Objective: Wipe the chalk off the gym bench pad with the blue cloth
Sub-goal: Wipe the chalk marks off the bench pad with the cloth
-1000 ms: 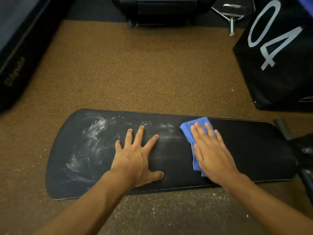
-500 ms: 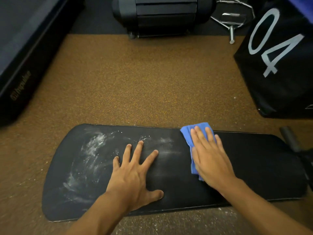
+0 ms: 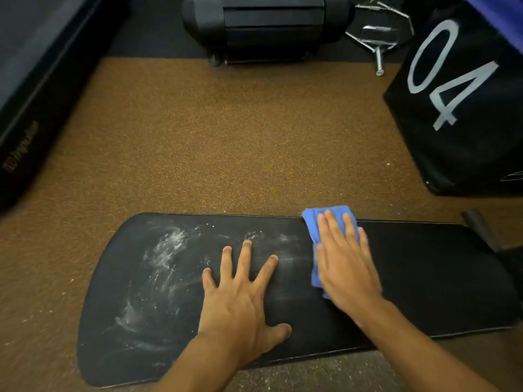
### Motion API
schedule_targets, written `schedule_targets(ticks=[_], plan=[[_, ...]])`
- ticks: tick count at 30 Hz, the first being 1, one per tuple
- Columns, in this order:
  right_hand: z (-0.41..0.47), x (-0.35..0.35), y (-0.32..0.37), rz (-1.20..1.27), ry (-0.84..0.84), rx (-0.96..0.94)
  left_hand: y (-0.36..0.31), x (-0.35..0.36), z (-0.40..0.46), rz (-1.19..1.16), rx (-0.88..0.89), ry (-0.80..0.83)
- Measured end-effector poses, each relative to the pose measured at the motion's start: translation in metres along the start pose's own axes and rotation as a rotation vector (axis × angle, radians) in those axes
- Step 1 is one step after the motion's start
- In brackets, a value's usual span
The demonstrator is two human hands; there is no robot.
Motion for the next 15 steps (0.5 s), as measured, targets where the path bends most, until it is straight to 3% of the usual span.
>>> schedule_targets(ticks=[2,4,8,10,12,15], plan=[[0.013,0.0,0.035,0.045,-0.031,0.008,0.0,0.001,0.0,0.012,0.003,0.003],[0.003,0.002,0.056,0.036,-0.001,-0.135,0.0,0.002,0.0,0.024,0.003,0.007],[-0.046,-0.009,0.026,-0.019,0.045,-0.339,-0.001,0.001,0.001,-0.003,-0.005,0.019],[-0.044,-0.007,-0.003,-0.025,0.05,-0.27,-0.001,0.001,0.001,-0.009,0.003,0.022],[-0.016,-0.001,-0.013,-0.024,0.042,-0.067,-0.001,0.001,0.001,-0.009,0.007,0.025],[0.018,0.001,0.033,0.027,-0.026,0.081,-0.001,0.004,0.001,-0.003,-0.004,0.007]])
Point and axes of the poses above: each hand's wrist, its own z-axis towards the middle knuckle, its own x-axis out of the palm, y = z × x, the point moved 4 cm from there along z, towards the middle knuckle, and after that the axes turned 3 degrees about -y, right-handed, at the moved point
